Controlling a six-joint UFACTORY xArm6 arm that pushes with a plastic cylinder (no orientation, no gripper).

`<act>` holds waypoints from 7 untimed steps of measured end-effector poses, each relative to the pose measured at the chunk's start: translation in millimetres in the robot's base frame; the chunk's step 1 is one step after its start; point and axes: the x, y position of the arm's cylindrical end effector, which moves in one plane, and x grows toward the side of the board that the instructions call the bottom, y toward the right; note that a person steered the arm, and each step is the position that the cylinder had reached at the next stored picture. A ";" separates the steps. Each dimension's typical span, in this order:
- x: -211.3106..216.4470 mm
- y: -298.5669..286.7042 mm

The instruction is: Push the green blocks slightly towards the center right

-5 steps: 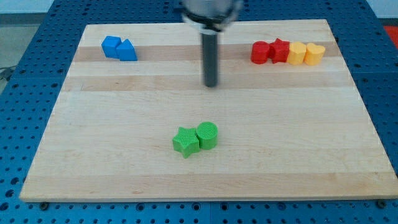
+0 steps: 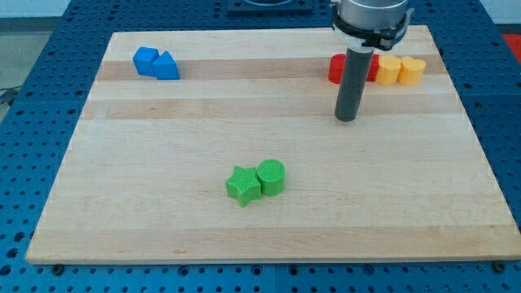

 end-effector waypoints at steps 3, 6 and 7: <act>11.9 -47.5; 20.3 -165.2; 22.0 -213.5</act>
